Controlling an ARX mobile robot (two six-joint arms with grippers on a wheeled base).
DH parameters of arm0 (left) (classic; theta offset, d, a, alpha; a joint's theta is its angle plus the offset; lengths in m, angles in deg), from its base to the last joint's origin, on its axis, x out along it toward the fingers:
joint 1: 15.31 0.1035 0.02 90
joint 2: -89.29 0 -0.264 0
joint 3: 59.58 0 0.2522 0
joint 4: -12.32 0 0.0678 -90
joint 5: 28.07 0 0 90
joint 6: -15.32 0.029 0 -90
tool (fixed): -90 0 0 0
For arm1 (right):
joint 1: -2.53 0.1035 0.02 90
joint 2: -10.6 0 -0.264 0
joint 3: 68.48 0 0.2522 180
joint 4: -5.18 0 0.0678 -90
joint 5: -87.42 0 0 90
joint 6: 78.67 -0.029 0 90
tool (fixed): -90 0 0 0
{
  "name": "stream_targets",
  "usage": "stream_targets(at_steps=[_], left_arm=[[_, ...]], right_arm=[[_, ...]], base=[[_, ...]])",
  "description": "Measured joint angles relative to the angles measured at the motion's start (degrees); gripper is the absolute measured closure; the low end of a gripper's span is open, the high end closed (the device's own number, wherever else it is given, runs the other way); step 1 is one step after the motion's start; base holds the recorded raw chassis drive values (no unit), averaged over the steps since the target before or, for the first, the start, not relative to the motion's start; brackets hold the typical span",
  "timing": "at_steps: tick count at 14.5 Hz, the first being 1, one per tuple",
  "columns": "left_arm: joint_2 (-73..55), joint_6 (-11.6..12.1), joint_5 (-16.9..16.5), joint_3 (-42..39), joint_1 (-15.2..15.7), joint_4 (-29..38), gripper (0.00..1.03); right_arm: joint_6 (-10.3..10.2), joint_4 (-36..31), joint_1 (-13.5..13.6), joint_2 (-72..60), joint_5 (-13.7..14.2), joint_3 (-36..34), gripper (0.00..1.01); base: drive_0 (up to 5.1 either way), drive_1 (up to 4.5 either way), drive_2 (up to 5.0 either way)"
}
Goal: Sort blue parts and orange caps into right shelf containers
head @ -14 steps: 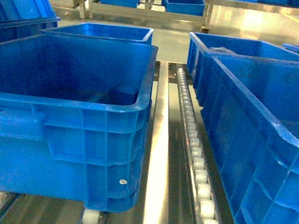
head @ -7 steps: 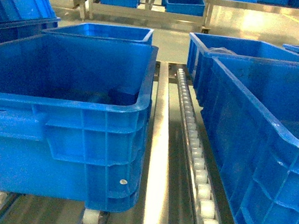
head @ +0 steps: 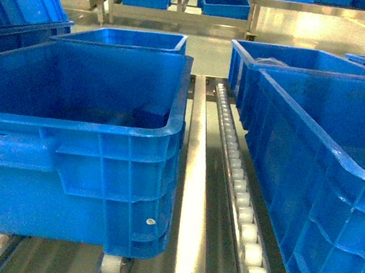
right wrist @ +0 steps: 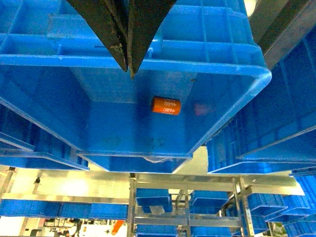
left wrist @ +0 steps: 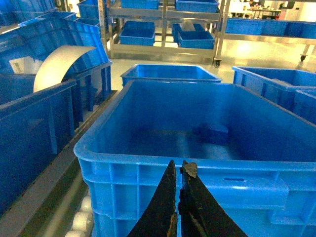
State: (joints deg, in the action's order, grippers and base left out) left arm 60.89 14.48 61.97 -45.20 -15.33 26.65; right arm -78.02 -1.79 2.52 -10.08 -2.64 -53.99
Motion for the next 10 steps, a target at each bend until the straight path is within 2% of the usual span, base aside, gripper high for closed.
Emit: stream_targets(at_steps=[2,3,5,7,8,9,10], left_arm=[[1.2,0.0,0.0,0.0,0.0,-1.3,1.01],[6.3,0.0,0.0,0.0,0.0,-6.0,1.01],[8.5,0.0,0.0,0.0,0.0,-8.1,1.01],[14.7,0.0,0.0,0.0,0.0,-14.4,1.01],[15.2,0.0,0.0,0.0,0.0,-14.9,1.01],[16.4,0.0,0.0,0.0,0.0,-16.0,1.01],[18.0,0.0,0.0,0.0,0.0,-17.7,1.01]], right_arm=[[0.0,1.4,0.0,1.2,0.0,0.0,1.00],[0.0,4.9,0.0,4.9,0.0,0.0,1.00],[0.0,6.2,0.0,6.3,0.0,0.0,1.00],[0.0,10.9,0.0,10.9,0.0,0.0,1.00],[0.0,12.5,0.0,11.9,0.0,0.0,1.00],[0.0,21.1,0.0,18.1,-0.1,0.0,1.00],[0.0,20.6,0.0,20.4,0.0,0.1,1.00]], base=[[0.0,0.00,0.0],[0.0,0.00,0.0],[0.0,0.00,0.0],[0.0,0.00,0.0],[0.0,0.00,0.0],[0.0,0.00,0.0],[0.0,0.00,0.0]])
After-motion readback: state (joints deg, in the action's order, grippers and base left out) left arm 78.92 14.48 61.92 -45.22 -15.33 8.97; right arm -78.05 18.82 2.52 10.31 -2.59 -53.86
